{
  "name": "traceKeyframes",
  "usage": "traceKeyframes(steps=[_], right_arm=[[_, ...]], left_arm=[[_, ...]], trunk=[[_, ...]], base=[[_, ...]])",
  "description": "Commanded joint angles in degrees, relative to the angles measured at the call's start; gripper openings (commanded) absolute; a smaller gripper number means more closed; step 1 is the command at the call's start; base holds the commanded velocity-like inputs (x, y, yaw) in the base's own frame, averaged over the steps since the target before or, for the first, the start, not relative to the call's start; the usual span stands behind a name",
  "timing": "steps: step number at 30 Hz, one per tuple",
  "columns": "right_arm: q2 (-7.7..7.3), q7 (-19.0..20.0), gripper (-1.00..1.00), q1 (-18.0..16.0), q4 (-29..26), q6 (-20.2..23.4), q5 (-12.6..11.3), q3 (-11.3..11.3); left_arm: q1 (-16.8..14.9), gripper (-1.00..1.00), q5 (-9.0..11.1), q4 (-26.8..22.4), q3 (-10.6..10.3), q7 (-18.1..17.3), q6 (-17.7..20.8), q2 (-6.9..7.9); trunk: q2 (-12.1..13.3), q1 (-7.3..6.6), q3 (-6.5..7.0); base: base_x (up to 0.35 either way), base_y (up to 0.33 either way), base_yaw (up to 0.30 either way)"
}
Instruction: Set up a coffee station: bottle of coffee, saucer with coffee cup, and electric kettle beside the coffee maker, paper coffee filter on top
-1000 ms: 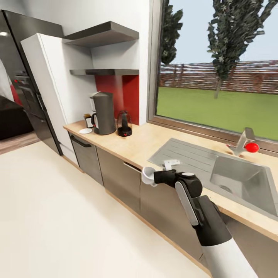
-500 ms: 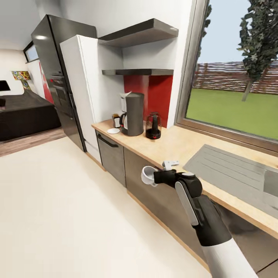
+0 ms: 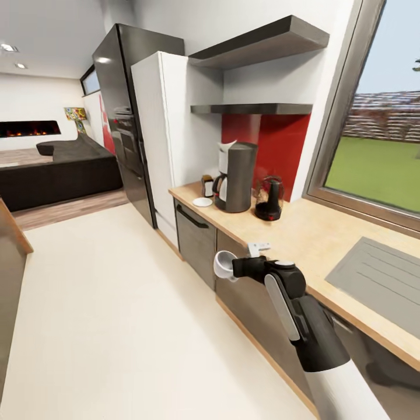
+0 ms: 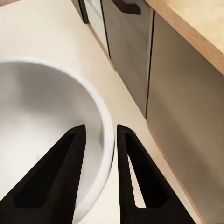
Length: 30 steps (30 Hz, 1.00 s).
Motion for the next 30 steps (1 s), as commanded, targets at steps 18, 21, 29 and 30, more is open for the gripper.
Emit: traceKeyframes(steps=[18,21,29,30], right_arm=[[0.02,-0.3,-1.0,0.0,0.0,0.2,-0.5,0.1],[0.02,-0.3,-1.0,0.0,0.0,0.2,-0.5,0.1],[0.02,-0.4,-1.0,0.0,0.0,0.2,-0.4,-0.2],[0.02,-0.4,-1.0,0.0,0.0,0.2,-0.4,-0.2]], left_arm=[[0.0,1.0,0.1,-0.1,0.4,-0.3,0.1,-0.05],[0.0,1.0,0.1,-0.1,0.4,-0.3,0.1,-0.05],[-0.1,1.0,0.0,-0.6,0.4,-0.2,0.6,-0.09],[-0.2,1.0,0.0,-0.6,0.4,-0.2,0.6,-0.11]], trunk=[[0.0,0.02,-0.06],[0.0,0.02,-0.06],[0.0,0.02,-0.06],[0.0,0.02,-0.06]], base=[[0.201,0.145,0.279],[0.272,0.238,0.115],[0.305,0.164,0.014],[0.314,0.139,0.001]])
